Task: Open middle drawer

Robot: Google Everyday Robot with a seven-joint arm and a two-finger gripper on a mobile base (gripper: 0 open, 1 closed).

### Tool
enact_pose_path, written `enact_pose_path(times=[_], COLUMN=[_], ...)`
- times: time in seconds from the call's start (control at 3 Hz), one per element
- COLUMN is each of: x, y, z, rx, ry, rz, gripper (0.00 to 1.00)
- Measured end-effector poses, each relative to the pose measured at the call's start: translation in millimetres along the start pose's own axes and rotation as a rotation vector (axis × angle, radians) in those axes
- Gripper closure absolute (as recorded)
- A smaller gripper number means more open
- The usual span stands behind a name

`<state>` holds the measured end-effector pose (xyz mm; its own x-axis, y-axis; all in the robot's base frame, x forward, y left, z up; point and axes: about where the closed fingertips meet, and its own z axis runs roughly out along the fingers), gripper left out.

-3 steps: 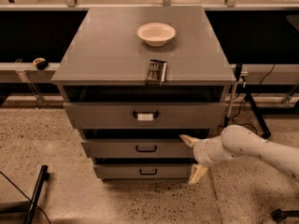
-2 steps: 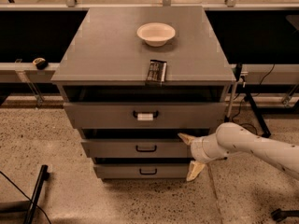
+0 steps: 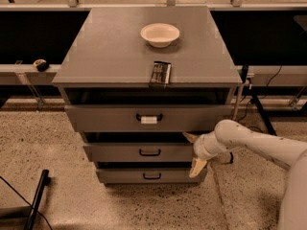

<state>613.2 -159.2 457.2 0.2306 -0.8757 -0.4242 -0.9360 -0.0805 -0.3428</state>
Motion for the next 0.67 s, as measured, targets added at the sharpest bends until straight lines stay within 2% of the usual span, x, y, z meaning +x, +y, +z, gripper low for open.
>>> enact_pose_path(times=[0.33, 0.67], x=[13.4, 23.1], y=[-5.1, -4.0], z=[11.2, 20.2], rx=[-0.003, -0.016], ry=[0.019, 0.046], rz=[0.036, 0.078], gripper=[0.02, 0.23])
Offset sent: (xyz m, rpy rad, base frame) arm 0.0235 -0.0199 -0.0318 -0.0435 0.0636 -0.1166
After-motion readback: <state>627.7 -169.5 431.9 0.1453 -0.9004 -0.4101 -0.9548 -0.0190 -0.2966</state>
